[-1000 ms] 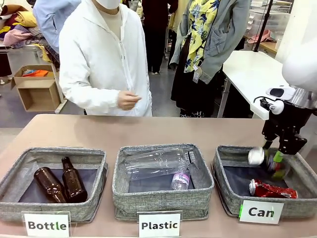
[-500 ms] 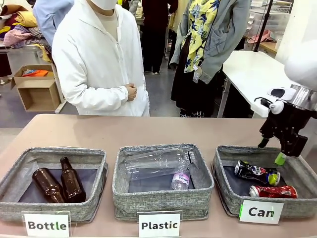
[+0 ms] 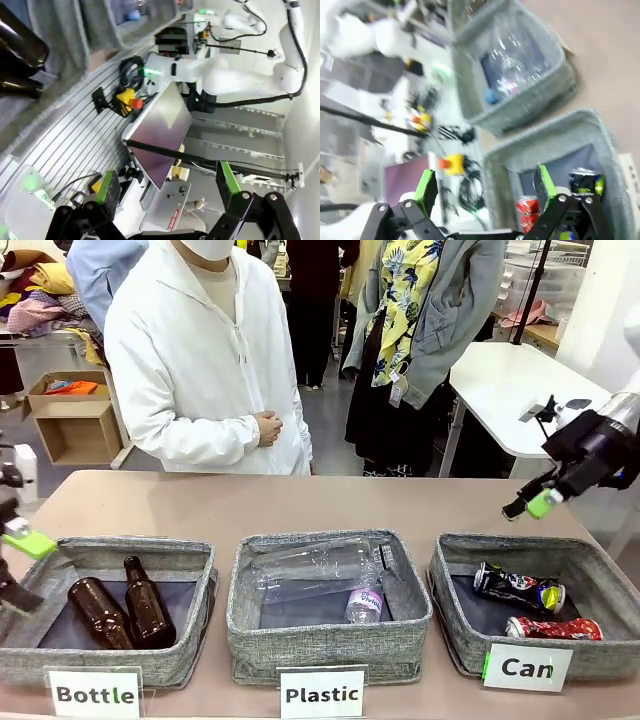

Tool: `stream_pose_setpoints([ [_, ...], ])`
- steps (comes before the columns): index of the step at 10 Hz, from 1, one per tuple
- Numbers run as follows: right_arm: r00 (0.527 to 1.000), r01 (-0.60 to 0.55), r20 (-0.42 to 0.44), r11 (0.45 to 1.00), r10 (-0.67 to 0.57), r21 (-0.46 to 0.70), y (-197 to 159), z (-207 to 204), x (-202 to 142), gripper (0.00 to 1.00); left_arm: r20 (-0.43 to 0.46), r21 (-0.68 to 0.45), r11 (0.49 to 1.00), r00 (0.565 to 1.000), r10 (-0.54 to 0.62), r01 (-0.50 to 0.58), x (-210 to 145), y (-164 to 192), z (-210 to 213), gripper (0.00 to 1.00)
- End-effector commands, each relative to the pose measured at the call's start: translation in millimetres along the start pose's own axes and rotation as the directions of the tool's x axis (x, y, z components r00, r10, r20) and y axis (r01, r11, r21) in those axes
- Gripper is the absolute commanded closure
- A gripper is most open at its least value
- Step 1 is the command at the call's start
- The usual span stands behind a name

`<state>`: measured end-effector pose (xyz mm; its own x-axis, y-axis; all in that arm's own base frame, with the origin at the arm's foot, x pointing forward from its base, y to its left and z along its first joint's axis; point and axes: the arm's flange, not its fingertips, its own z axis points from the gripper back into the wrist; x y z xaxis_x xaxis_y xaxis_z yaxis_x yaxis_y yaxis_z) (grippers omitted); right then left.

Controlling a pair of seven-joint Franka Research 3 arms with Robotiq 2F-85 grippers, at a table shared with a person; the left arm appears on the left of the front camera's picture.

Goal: Sort the can waste into the basket.
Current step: Pick up the can waste from the table and place it in the right Fabric basket.

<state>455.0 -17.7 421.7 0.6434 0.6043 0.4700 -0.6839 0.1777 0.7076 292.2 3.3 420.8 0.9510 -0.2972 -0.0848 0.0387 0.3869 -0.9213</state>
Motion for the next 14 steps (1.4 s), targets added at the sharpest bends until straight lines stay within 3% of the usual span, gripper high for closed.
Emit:
stream_pose_setpoints([
  [1,0.902,0.266,0.286,0.938,-0.324,0.222,-11,21,14,0.0,0.026,-0.027,0.999,0.999,0.048,-0.047,21,29,6,0.0],
  [2,0.853,0.316,0.322,0.898,-0.41,0.307,-16,26,14,0.0,0.07,-0.113,0.992,0.995,0.069,-0.061,27,38,7,0.0],
  [4,0.774,0.407,0.348,0.836,-0.53,0.367,-25,31,17,0.0,0.182,-0.188,0.982,0.981,0.061,-0.026,33,45,9,0.0],
  [5,0.907,0.304,0.217,0.917,-0.362,0.26,-21,21,2,0.0,0.293,-0.239,0.971,0.954,0.058,0.014,38,43,14,0.0],
  [6,0.907,0.304,0.217,0.917,-0.362,0.26,-21,21,2,0.0,0.111,-0.137,0.987,0.989,0.099,-0.083,28,51,7,0.0],
  [14,0.907,0.304,0.217,0.917,-0.362,0.26,-21,21,2,0.0,0.111,-0.137,0.987,0.989,0.099,-0.083,28,51,7,0.0],
])
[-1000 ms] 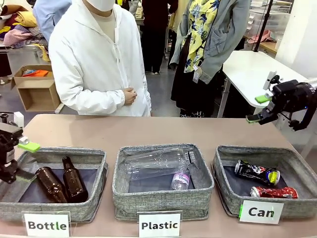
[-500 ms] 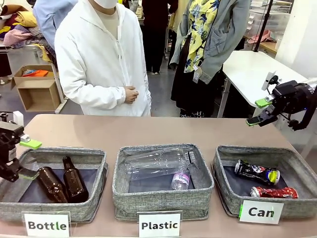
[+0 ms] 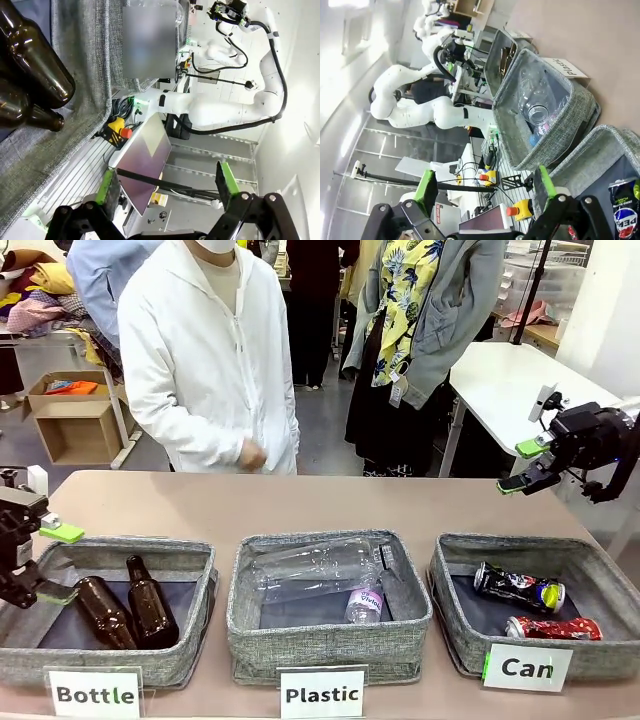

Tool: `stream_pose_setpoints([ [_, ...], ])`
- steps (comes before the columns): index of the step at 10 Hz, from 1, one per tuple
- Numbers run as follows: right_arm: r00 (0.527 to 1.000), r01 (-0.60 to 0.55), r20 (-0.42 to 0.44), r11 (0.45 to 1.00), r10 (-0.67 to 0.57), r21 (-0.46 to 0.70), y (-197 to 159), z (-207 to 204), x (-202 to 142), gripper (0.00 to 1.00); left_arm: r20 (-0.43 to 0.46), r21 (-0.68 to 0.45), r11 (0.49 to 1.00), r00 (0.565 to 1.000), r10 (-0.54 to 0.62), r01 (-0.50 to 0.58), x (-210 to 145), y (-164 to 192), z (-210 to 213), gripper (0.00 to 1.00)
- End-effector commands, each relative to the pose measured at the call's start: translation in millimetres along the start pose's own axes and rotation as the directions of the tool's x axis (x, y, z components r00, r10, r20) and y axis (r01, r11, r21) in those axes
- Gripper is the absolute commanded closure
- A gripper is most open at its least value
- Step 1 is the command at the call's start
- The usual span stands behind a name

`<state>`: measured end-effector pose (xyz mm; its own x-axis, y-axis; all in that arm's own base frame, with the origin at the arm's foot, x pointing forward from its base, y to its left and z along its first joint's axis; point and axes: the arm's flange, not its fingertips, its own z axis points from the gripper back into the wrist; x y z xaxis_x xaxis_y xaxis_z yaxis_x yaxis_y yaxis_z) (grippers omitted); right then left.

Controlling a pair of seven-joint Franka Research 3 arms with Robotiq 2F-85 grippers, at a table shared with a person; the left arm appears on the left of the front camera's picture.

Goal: Sort the can waste into the basket.
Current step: Pick up the can waste from the table and place it in the right Fabric basket.

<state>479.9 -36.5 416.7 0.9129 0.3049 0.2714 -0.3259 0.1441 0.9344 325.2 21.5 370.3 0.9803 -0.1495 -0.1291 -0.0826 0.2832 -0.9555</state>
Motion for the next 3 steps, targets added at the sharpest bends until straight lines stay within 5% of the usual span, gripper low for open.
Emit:
stream_pose_setpoints([
  [1,1.0,-0.016,-0.008,1.0,0.016,-0.006,2.5,0.4,-1.1,0.0,-0.01,0.004,1.0,1.0,0.001,-0.001,-2.5,-3.3,0.4,0.0],
  [3,1.0,-0.016,-0.008,1.0,0.016,-0.006,2.5,0.4,-1.1,0.0,-0.01,0.004,1.0,1.0,0.001,-0.001,-2.5,-3.3,0.4,0.0],
])
